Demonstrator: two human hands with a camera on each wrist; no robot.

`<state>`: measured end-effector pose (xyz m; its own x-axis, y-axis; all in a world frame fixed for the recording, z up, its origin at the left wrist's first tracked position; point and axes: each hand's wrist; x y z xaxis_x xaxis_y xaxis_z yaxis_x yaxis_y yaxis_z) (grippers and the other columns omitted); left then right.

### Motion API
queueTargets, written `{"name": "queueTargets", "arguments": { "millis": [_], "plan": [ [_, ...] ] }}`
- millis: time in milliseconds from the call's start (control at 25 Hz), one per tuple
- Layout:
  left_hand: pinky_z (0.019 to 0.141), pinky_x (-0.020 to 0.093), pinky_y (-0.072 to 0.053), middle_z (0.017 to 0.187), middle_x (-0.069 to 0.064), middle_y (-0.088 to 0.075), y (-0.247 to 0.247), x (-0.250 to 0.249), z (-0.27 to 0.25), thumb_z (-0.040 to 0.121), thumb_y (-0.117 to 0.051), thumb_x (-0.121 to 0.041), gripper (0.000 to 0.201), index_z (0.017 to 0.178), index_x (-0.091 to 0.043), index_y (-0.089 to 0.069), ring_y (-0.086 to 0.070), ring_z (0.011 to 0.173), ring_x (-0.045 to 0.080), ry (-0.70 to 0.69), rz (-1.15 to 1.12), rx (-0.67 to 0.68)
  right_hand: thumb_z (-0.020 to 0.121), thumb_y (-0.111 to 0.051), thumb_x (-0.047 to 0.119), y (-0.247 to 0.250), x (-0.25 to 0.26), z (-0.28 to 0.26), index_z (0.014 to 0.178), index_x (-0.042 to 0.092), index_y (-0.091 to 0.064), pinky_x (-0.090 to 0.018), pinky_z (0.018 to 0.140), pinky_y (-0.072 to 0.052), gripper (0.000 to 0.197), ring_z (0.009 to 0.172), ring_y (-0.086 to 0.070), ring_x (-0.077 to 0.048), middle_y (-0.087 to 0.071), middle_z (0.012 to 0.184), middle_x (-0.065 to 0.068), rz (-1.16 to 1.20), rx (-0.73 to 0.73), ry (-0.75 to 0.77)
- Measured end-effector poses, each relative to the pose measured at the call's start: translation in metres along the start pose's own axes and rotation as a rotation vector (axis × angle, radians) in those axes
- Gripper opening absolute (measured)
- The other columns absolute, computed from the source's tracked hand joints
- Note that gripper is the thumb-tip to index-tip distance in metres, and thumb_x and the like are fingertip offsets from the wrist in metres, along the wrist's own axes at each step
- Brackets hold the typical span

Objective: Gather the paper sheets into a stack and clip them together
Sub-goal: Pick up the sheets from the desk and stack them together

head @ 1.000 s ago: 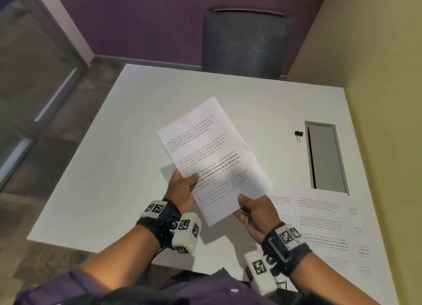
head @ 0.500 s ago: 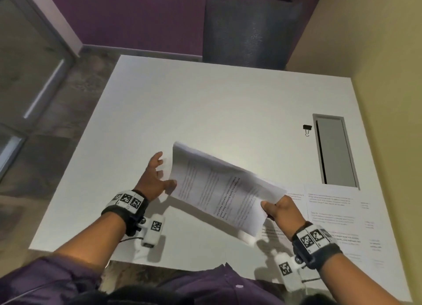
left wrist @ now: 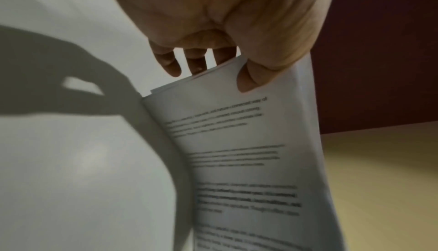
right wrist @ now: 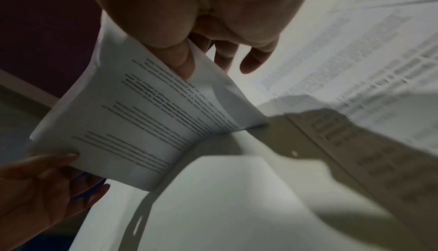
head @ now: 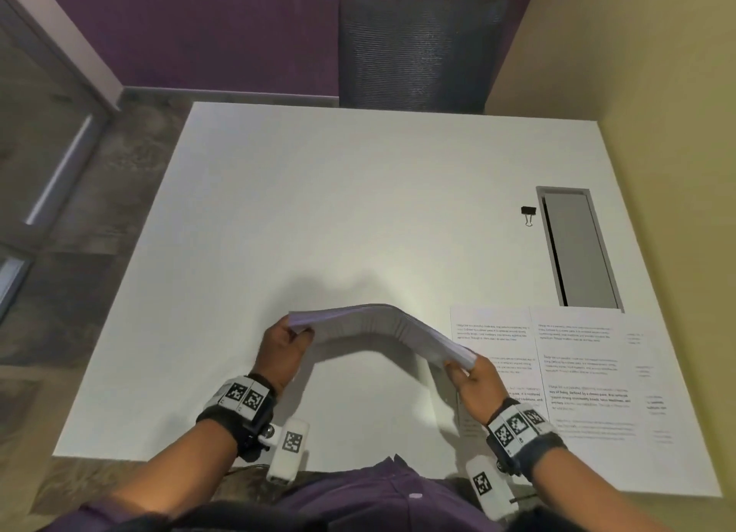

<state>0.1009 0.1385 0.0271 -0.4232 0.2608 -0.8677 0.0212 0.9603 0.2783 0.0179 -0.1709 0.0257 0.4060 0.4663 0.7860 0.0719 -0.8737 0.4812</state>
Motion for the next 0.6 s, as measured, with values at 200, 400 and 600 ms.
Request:
{"name": "queueTargets", "arguments": {
  "millis": [200,400,600],
  "plan": [
    [0.073,0.029,-0.045,0.094,-0.003,-0.066,-0.009,0.007,-0.008,0.098,-0.052,-0.005,0.021,0.113,-0.015,-0.062,-0.059,0.083,0.015,0.051,0.031,0.045,0.096,-0.056,0.006,-0.009,-0.005,0.0,0.085,0.019,-0.062,-0.018,0.051,-0.036,0.018,0.055,-0.049,-0.011,-0.054,0.062,0.006,0.03,-0.042,-0.138],
    [0.096,0.047,-0.052,0.11,0.004,-0.067,-0.005,0.021,-0.009,0.095,-0.053,-0.016,0.025,0.119,-0.021,-0.058,-0.064,0.107,0.028,0.117,0.048,0.074,0.096,-0.056,0.009,-0.015,-0.017,0.0,0.075,0.015,-0.062,-0.014,0.049,-0.035,0.023,0.05,-0.044,-0.009,-0.052,0.059,0.005,-0.047,0.023,-0.179],
    [0.072,0.032,-0.044,0.078,0.001,-0.061,-0.013,0.03,-0.011,0.097,-0.052,-0.009,0.015,0.107,-0.007,-0.063,-0.055,0.077,0.022,0.152,0.166,0.095,0.095,-0.058,0.02,-0.02,-0.024,-0.002,0.085,0.003,-0.062,-0.025,0.051,-0.034,0.021,0.052,-0.046,-0.013,-0.056,0.067,-0.004,-0.075,0.036,-0.305]
  ]
}}
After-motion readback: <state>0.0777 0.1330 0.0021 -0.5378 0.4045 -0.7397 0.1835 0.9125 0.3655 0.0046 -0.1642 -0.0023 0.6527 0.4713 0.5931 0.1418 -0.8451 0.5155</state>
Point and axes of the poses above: each hand's wrist, its own z-axis towards the middle knuckle, its own y-axis out of the back of the hand, x = y × z
